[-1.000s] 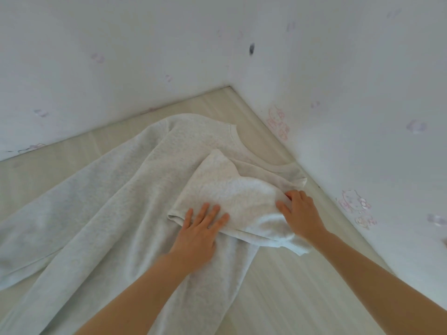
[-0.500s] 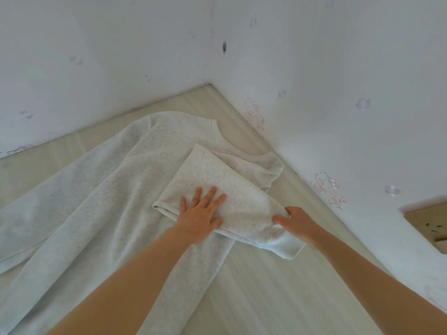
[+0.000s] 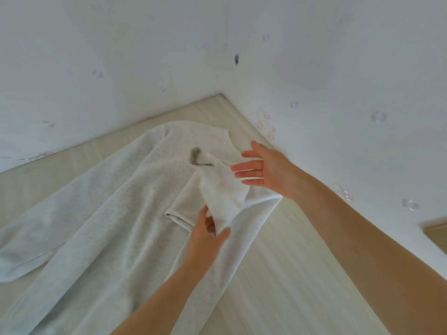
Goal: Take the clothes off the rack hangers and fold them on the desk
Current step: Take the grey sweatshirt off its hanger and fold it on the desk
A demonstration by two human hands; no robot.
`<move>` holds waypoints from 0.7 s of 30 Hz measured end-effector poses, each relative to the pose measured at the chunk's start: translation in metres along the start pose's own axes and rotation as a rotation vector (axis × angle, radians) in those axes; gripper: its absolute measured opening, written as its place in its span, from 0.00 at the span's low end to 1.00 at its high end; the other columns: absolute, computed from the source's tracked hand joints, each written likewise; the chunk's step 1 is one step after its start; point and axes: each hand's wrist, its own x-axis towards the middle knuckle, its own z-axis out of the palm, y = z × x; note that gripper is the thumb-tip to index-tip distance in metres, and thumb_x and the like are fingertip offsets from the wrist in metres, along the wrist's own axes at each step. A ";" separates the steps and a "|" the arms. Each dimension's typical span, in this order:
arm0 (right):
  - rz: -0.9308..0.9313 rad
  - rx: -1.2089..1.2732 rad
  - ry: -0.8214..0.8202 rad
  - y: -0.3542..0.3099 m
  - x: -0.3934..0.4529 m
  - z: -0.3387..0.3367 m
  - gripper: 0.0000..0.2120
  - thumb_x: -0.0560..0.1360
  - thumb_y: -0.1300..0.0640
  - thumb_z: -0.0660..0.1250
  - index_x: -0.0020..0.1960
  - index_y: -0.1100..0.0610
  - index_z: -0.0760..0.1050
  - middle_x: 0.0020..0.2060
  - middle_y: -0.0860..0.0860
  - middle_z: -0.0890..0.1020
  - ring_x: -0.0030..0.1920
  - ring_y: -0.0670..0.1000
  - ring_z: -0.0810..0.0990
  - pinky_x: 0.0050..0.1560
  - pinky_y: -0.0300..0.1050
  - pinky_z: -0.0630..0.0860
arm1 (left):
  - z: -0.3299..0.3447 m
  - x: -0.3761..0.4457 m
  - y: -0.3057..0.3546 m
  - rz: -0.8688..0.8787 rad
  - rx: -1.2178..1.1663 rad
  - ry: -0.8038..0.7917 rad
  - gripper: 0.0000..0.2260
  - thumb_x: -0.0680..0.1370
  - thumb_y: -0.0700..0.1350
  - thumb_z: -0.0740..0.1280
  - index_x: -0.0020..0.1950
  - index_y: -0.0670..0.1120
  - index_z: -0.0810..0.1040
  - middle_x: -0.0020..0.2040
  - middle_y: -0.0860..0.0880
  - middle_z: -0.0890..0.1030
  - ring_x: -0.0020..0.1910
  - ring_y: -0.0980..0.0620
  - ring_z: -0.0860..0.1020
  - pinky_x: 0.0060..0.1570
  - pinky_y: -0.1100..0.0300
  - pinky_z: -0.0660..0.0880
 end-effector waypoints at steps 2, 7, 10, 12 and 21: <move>-0.021 -0.236 0.151 0.008 0.023 0.010 0.17 0.80 0.52 0.60 0.64 0.61 0.73 0.50 0.56 0.84 0.50 0.54 0.82 0.55 0.51 0.78 | -0.006 0.009 0.004 -0.158 -0.153 0.104 0.18 0.76 0.43 0.70 0.63 0.51 0.70 0.49 0.54 0.82 0.47 0.58 0.81 0.43 0.65 0.75; -0.034 -0.893 0.143 0.058 0.059 0.014 0.24 0.78 0.54 0.65 0.72 0.55 0.65 0.68 0.54 0.70 0.62 0.53 0.73 0.61 0.45 0.71 | -0.022 0.031 -0.008 -0.370 -0.259 0.111 0.11 0.76 0.49 0.70 0.48 0.41 0.79 0.45 0.45 0.85 0.44 0.50 0.84 0.51 0.53 0.80; -0.127 -1.064 0.153 0.075 0.075 0.019 0.28 0.78 0.50 0.64 0.75 0.52 0.59 0.71 0.55 0.63 0.65 0.57 0.71 0.66 0.50 0.68 | -0.026 0.033 -0.006 -0.371 -0.297 0.114 0.10 0.77 0.44 0.69 0.45 0.37 0.78 0.42 0.44 0.86 0.41 0.50 0.85 0.47 0.56 0.81; -0.156 -1.222 0.159 0.079 0.083 0.019 0.22 0.79 0.50 0.63 0.70 0.55 0.65 0.65 0.55 0.69 0.62 0.58 0.73 0.64 0.51 0.69 | -0.028 0.032 -0.008 -0.344 -0.266 0.096 0.12 0.77 0.44 0.70 0.45 0.34 0.79 0.42 0.42 0.85 0.42 0.48 0.85 0.49 0.52 0.81; 0.018 -1.274 0.246 0.105 0.093 -0.018 0.09 0.82 0.55 0.56 0.47 0.58 0.71 0.42 0.52 0.75 0.51 0.57 0.78 0.47 0.44 0.69 | -0.037 0.021 -0.024 -0.324 0.160 -0.135 0.11 0.76 0.48 0.69 0.37 0.43 0.78 0.33 0.48 0.79 0.31 0.54 0.75 0.36 0.60 0.77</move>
